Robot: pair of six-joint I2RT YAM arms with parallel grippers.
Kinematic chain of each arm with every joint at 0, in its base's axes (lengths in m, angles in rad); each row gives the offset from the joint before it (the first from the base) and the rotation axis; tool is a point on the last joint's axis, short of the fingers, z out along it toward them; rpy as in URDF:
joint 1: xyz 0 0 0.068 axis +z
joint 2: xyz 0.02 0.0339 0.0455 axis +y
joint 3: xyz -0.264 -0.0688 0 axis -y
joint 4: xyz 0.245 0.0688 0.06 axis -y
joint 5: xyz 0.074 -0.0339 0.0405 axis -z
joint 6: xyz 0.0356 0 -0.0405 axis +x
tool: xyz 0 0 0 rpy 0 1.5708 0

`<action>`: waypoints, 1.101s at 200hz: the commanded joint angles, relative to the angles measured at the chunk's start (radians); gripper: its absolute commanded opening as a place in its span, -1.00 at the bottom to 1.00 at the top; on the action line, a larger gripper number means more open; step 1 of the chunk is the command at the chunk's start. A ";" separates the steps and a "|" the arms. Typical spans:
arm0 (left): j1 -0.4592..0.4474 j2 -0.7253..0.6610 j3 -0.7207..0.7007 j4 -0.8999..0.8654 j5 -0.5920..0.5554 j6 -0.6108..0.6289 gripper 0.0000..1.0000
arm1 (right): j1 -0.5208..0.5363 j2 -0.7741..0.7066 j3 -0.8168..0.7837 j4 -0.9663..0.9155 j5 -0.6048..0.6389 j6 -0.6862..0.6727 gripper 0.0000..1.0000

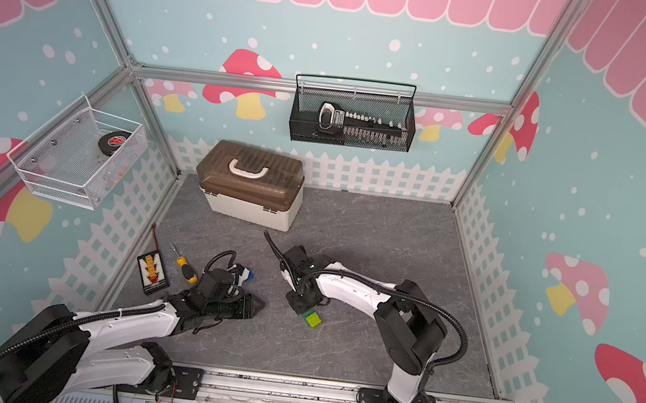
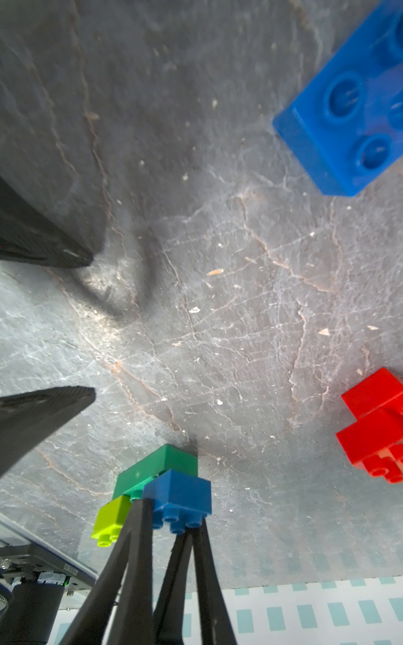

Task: Assemble the letter y with lego
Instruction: Assemble the lego brick with the lego brick, then move the lego brick at the center of the board.

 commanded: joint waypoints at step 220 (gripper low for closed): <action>0.002 -0.008 0.000 -0.030 -0.025 -0.011 0.13 | 0.002 0.042 -0.042 -0.041 0.044 -0.012 -0.69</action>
